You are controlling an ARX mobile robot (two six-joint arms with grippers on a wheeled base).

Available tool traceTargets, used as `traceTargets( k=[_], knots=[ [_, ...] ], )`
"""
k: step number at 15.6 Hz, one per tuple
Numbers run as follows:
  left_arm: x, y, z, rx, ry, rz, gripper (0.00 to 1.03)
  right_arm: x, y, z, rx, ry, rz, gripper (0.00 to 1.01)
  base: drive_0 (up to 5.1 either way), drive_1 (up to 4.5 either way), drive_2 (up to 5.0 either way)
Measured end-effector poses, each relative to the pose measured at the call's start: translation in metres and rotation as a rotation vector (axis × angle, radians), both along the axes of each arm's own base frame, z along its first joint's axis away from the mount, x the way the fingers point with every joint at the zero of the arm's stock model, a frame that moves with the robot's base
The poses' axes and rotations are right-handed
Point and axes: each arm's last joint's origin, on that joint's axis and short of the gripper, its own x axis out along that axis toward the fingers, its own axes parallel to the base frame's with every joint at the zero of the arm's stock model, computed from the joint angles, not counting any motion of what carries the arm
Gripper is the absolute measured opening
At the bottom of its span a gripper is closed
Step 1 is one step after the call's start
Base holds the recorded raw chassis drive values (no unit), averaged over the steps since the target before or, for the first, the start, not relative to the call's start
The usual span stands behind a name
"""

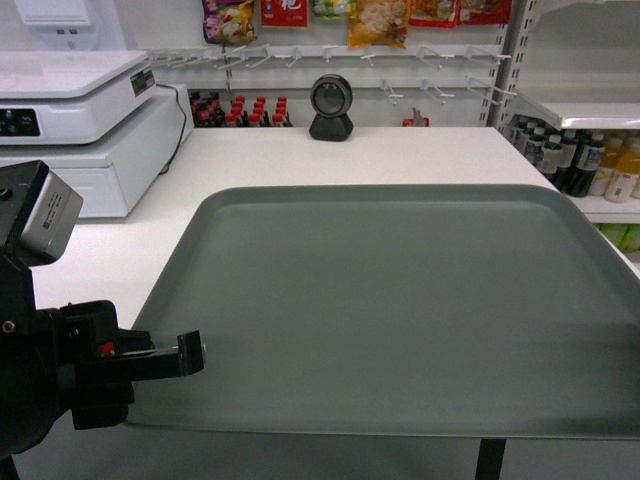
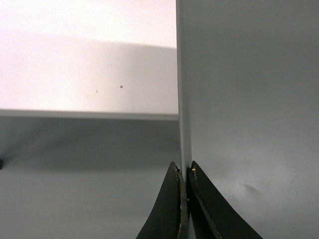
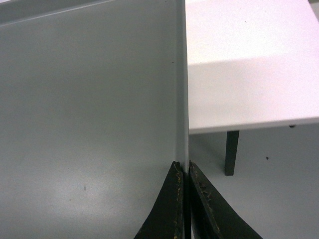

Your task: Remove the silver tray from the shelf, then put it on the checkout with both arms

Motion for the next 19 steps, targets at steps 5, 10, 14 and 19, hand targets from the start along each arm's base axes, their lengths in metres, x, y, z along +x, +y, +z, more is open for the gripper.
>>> traceTargets(
  k=[5, 10, 14, 19],
  knots=[
    [0.000, 0.000, 0.000, 0.001, 0.003, 0.000, 0.02, 0.000, 0.000, -0.001, 0.000, 0.008, 0.000, 0.02, -0.1, 4.12, -4.2],
    [0.000, 0.000, 0.000, 0.002, 0.004, 0.000, 0.02, 0.000, 0.000, -0.002, -0.001, 0.010, 0.000, 0.02, -0.1, 4.06, -4.3],
    [0.000, 0.000, -0.001, 0.001, 0.005, -0.002, 0.02, 0.000, 0.000, -0.002, -0.001, 0.012, 0.001, 0.02, -0.1, 3.07, -3.2],
    [0.020, -0.014, 0.001, 0.181, 0.089, 0.123, 0.03, 0.005, 0.000, -0.001, 0.022, -0.027, 0.046, 0.02, 0.0, 0.00, 0.0]
  ],
)
